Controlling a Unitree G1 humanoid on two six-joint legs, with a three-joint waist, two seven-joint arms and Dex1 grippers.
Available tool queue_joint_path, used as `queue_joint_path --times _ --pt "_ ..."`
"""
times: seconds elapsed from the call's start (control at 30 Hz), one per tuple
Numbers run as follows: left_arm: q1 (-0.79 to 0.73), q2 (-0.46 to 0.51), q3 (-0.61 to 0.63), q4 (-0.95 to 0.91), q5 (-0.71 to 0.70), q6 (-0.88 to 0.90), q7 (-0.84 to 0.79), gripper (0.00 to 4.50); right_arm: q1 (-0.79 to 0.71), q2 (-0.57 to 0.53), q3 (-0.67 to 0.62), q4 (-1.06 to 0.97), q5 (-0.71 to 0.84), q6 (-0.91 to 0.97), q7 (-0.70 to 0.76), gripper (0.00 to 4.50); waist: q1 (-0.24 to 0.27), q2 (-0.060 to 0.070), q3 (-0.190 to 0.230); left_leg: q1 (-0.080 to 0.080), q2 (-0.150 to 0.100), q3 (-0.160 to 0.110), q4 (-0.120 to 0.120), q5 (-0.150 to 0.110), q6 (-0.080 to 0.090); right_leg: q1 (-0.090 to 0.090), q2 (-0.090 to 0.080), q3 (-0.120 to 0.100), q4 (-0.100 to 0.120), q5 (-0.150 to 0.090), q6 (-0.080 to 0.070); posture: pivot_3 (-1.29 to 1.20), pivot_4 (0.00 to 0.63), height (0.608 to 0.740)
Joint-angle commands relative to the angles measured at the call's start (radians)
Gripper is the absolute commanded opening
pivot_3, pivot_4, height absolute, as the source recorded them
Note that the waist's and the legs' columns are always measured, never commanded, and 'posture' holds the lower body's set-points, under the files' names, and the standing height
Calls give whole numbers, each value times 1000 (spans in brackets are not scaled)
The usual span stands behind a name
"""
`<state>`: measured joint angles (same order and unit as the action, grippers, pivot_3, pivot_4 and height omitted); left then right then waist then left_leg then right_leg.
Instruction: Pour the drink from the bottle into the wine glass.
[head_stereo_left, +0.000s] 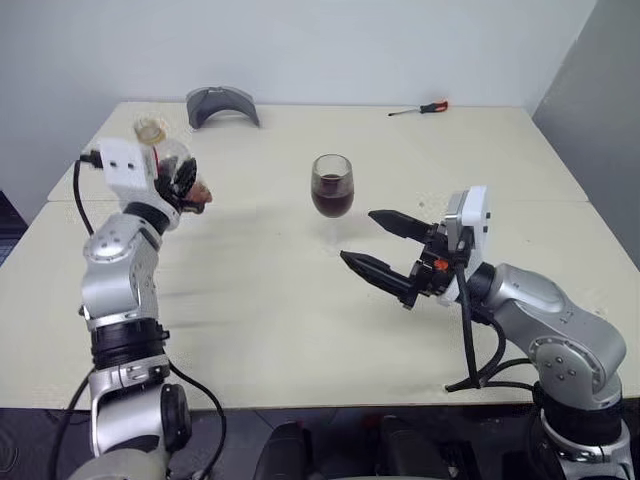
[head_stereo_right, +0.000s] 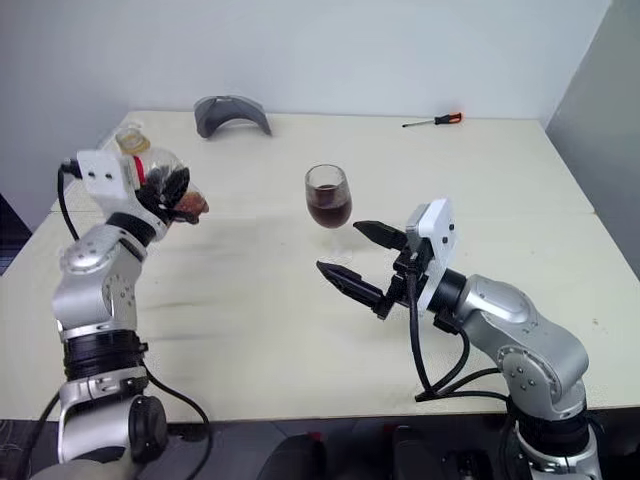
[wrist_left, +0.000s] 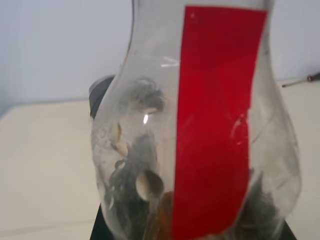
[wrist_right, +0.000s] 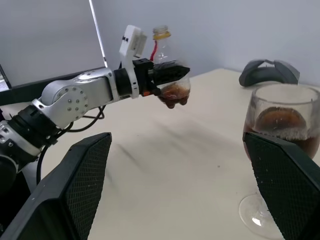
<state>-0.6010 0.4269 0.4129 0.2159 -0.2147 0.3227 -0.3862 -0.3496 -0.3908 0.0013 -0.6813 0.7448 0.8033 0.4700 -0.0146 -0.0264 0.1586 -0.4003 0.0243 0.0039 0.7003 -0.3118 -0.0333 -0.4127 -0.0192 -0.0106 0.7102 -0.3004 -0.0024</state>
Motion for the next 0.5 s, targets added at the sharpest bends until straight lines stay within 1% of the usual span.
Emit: queue_joint_path --times 0.03,0.1,0.27,0.5 --pt "-3 -7 18 62 -25 -86 22 1060 8 11 -8 -28 -16 -33 -40 4500 3 0 0 0 0 0 0 0 0 0 0 0 0 0 0 0 150 740" --pt "-1 -14 7 157 -15 -145 26 1060 13 26 1 -22 -26 -38 -63 4500 5 0 0 1 0 0 0 0 0 1 0 0 0 0 0 0 150 740" --pt "0 -19 -40 315 16 -280 18 1060 16 47 36 -5 -61 -63 -80 4500 7 0 0 1 0 0 -1 0 0 1 1 -1 0 0 0 0 150 740" --pt "3 -16 -66 423 11 -347 23 1060 43 26 55 10 -96 -89 -60 4500 7 -1 -1 2 0 0 -1 0 0 2 1 -1 0 0 0 0 150 740"
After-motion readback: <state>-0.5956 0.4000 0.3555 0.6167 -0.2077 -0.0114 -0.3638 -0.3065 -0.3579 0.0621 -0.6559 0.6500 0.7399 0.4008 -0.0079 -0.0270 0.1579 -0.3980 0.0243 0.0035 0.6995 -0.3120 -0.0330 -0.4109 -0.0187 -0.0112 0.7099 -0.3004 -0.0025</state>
